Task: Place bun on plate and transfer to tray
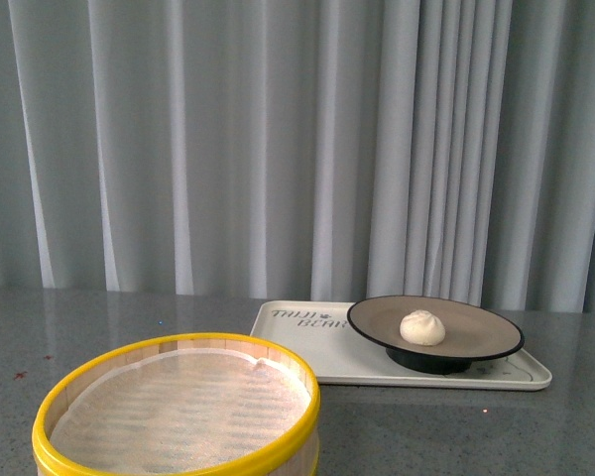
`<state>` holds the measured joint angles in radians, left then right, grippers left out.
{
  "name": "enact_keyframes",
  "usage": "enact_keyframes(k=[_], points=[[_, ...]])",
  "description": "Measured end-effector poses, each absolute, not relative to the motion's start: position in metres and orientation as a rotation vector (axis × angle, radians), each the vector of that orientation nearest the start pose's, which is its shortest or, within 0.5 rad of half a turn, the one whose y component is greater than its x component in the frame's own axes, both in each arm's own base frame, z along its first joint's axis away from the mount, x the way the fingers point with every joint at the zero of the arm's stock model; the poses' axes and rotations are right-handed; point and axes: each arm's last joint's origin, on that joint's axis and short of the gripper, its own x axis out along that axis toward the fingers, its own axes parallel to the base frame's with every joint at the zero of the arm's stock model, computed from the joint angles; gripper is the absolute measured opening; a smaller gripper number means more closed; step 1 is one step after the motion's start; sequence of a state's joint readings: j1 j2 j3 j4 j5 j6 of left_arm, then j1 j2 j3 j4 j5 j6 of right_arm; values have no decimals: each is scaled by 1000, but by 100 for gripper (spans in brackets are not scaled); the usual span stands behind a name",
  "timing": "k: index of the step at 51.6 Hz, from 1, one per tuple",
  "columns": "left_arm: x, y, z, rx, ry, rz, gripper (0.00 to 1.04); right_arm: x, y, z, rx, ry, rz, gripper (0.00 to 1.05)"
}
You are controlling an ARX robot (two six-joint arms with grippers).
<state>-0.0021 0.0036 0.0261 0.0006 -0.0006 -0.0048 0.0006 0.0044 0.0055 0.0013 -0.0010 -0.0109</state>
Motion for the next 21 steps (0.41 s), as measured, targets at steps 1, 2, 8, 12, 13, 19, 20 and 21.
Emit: enact_keyframes(k=[1, 2, 8, 12, 13, 19, 20, 21], points=[[96, 0, 172, -5, -23, -1, 98, 98, 0, 165, -11, -2, 2, 96], [96, 0, 172, -5, -23, -1, 98, 98, 0, 165, -11, -2, 2, 96], [96, 0, 172, -5, -23, -1, 98, 98, 0, 165, -11, -2, 2, 96], [96, 0, 172, -5, -23, -1, 98, 98, 0, 165, -11, -2, 2, 96], [96, 0, 172, -5, -23, -2, 98, 98, 0, 165, -11, -2, 2, 96], [96, 0, 172, -5, -23, -1, 98, 98, 0, 165, -11, -2, 2, 96], [96, 0, 172, -5, -23, -1, 98, 98, 0, 165, -11, -2, 2, 96], [96, 0, 172, -5, -23, -1, 98, 98, 0, 165, -11, -2, 2, 96]])
